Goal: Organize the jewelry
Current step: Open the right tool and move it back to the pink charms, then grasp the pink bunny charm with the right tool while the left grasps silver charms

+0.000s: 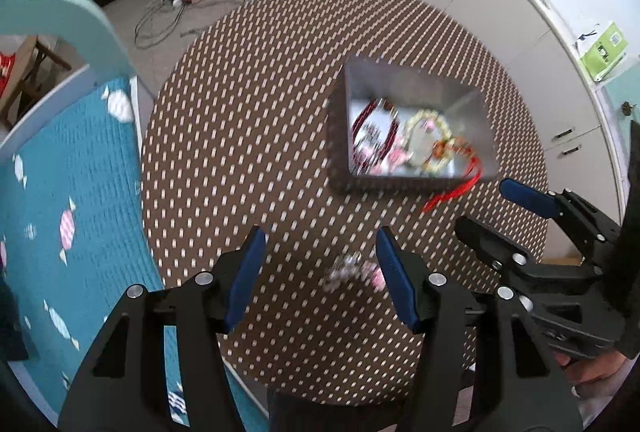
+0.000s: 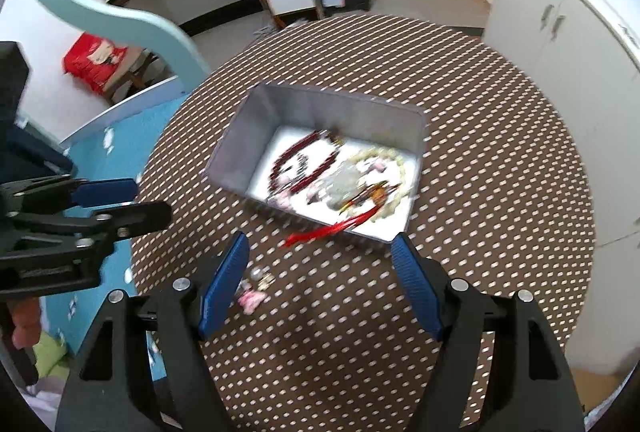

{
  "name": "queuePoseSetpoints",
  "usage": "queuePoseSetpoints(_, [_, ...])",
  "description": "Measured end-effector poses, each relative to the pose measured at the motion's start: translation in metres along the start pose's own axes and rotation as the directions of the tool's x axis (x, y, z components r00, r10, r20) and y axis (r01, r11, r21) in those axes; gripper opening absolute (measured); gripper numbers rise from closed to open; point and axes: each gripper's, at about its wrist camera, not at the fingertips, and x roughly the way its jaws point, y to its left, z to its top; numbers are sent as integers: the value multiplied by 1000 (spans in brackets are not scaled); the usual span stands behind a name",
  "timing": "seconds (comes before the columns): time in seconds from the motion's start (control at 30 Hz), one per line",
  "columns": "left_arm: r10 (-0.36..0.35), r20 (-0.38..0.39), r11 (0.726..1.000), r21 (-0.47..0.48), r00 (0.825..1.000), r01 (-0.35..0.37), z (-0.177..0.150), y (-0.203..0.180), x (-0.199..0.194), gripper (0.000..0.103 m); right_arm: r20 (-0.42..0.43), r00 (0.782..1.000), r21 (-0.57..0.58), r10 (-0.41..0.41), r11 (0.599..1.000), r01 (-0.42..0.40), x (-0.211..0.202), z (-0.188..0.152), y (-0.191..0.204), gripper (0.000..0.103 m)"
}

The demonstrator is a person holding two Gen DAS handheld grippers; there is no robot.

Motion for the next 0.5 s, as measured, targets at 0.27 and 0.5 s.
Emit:
queuePoseSetpoints(0.27, [11, -82, 999, -52, 997, -15, -36, 21, 23, 68, -109, 992, -87, 65, 993, -74, 30, -24, 32, 58])
queuePoseSetpoints(0.5, [-1, -113, 995, -94, 994, -10, -53, 33, 32, 72, -182, 983, -137, 40, 988, -65, 57, -33, 48, 47])
